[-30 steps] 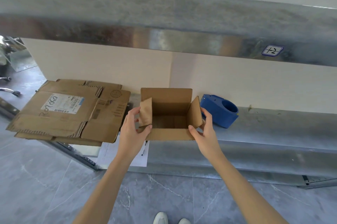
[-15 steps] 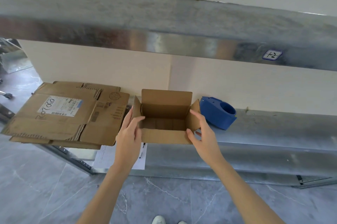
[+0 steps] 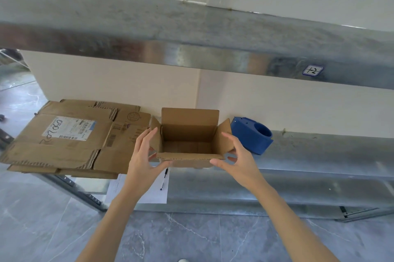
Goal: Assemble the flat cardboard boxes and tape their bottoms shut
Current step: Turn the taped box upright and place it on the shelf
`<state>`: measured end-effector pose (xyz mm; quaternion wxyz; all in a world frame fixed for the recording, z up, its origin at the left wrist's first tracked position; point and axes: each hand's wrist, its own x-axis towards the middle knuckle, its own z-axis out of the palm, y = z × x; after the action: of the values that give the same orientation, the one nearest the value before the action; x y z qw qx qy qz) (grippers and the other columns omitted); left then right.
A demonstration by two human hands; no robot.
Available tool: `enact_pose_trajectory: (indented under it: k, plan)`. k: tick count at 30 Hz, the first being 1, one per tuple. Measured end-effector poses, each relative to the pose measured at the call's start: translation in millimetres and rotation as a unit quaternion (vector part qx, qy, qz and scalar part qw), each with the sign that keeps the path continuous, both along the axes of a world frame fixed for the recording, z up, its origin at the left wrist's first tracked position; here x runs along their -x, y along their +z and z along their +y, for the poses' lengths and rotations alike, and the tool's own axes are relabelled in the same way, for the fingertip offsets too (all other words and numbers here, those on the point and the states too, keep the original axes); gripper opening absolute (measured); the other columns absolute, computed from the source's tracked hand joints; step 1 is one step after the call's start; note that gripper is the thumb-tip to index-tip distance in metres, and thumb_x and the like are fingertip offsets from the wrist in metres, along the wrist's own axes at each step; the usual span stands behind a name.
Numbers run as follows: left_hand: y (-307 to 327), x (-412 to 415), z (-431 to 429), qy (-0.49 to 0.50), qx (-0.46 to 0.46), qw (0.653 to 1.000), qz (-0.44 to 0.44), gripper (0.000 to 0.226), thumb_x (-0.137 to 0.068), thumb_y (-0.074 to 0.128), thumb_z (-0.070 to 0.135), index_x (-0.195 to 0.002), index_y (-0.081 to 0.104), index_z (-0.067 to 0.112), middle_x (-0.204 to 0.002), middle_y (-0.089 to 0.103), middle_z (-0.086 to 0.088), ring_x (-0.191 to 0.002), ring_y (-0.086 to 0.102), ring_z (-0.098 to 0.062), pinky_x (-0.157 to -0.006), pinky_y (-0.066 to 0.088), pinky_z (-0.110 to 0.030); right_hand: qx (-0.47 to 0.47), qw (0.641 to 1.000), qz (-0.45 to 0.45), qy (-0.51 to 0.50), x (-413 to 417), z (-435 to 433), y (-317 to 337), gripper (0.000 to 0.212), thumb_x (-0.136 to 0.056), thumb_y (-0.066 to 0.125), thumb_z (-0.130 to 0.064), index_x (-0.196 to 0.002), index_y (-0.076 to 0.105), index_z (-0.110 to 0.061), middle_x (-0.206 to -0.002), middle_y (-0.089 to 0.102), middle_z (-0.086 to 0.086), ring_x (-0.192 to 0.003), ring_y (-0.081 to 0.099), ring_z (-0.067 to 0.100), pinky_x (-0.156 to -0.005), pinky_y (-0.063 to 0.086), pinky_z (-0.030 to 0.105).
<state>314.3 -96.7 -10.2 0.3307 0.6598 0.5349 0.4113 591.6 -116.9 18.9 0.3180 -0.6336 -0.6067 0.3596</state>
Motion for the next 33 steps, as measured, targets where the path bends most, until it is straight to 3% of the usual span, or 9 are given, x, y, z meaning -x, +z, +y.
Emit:
enact_pose_trajectory:
  k: [3, 6, 12, 16, 18, 22, 26, 29, 33]
  plan:
    - [7, 1, 1, 0.006, -0.033, 0.999, 0.005, 0.08, -0.077, 0.081, 0.033, -0.145, 0.039, 0.035, -0.143, 0.027, 0.038, -0.119, 0.044, 0.014, -0.086, 0.041, -0.002, -0.031, 0.999, -0.01, -0.006, 5, 2, 6, 0.086, -0.06, 0.059, -0.089, -0.137, 0.037, -0.056, -0.135, 0.048, -0.023, -0.117, 0.048, 0.001, -0.091, 0.044, 0.018]
    - [22, 0, 4, 0.025, -0.048, 0.999, -0.007, 0.072, -0.075, 0.073, 0.05, -0.139, 0.044, 0.037, -0.143, 0.033, 0.031, -0.11, 0.053, 0.008, -0.085, 0.048, -0.012, -0.069, 0.997, -0.015, -0.021, 5, 6, 20, 0.07, -0.068, 0.06, -0.08, -0.131, 0.043, -0.057, -0.119, 0.053, -0.032, -0.108, 0.053, 0.0, -0.085, 0.046, 0.016]
    - [58, -31, 14, 0.032, -0.074, 0.997, 0.009, 0.062, -0.08, 0.065, 0.052, -0.136, 0.045, 0.037, -0.141, 0.037, 0.025, -0.102, 0.059, -0.004, -0.088, 0.053, -0.023, -0.143, 0.985, -0.017, -0.091, -8, 10, 51, 0.053, -0.071, 0.056, -0.076, -0.119, 0.051, -0.054, -0.104, 0.056, -0.041, -0.101, 0.056, -0.009, -0.082, 0.047, 0.013]
    - [71, -69, 17, 0.026, -0.074, 0.997, -0.001, 0.055, -0.083, 0.071, 0.043, -0.133, 0.048, 0.036, -0.142, 0.039, 0.021, -0.109, 0.057, -0.006, -0.094, 0.052, -0.028, -0.152, 0.978, -0.035, -0.135, -37, 7, 60, 0.053, -0.081, 0.061, -0.063, -0.126, 0.056, -0.036, -0.104, 0.068, -0.008, -0.09, 0.059, 0.004, -0.086, 0.055, 0.031]
    - [76, -93, 17, 0.013, -0.08, 0.997, -0.01, 0.052, -0.085, 0.074, 0.035, -0.131, 0.049, 0.034, -0.142, 0.04, 0.018, -0.113, 0.055, -0.005, -0.097, 0.052, -0.03, -0.154, 0.975, -0.041, -0.155, -58, 1, 64, 0.047, -0.083, 0.065, -0.056, -0.125, 0.057, -0.035, -0.104, 0.068, -0.005, -0.085, 0.057, 0.003, -0.084, 0.055, 0.029]
    - [83, -150, 12, -0.024, -0.104, 0.994, -0.027, 0.051, -0.084, 0.077, 0.023, -0.127, 0.052, 0.033, -0.134, 0.044, 0.017, -0.112, 0.05, 0.009, -0.09, 0.053, -0.025, -0.163, 0.969, -0.04, -0.184, -113, -22, 73, 0.053, -0.079, 0.061, -0.065, -0.123, 0.057, -0.036, -0.105, 0.06, -0.025, -0.09, 0.058, -0.003, -0.079, 0.05, 0.02]
    - [85, -227, -2, -0.07, -0.11, 0.991, -0.034, 0.052, -0.085, 0.076, 0.02, -0.126, 0.05, 0.036, -0.134, 0.044, 0.015, -0.113, 0.049, 0.006, -0.088, 0.051, -0.016, -0.155, 0.963, -0.053, -0.213, -186, -58, 78, 0.05, -0.083, 0.065, -0.058, -0.126, 0.056, -0.034, -0.105, 0.062, -0.02, -0.09, 0.058, 0.004, -0.075, 0.042, 0.011]
    - [88, -297, -22, -0.105, -0.118, 0.986, -0.046, 0.05, -0.085, 0.076, 0.017, -0.127, 0.051, 0.031, -0.134, 0.044, 0.011, -0.113, 0.048, 0.003, -0.092, 0.05, -0.02, -0.148, 0.958, -0.059, -0.238, -252, -91, 83, 0.052, -0.082, 0.063, -0.06, -0.127, 0.056, -0.034, -0.114, 0.063, -0.016, -0.102, 0.057, 0.007, -0.085, 0.046, 0.019]
    - [93, -392, -48, -0.158, -0.126, 0.977, -0.068, 0.05, -0.085, 0.076, 0.015, -0.127, 0.054, 0.031, -0.133, 0.046, 0.01, -0.113, 0.047, 0.01, -0.081, 0.045, -0.005, -0.153, 0.943, -0.059, -0.289, -338, -139, 89, 0.046, -0.084, 0.066, -0.057, -0.123, 0.058, -0.034, -0.114, 0.064, -0.014, -0.105, 0.058, 0.011, -0.094, 0.049, 0.032]
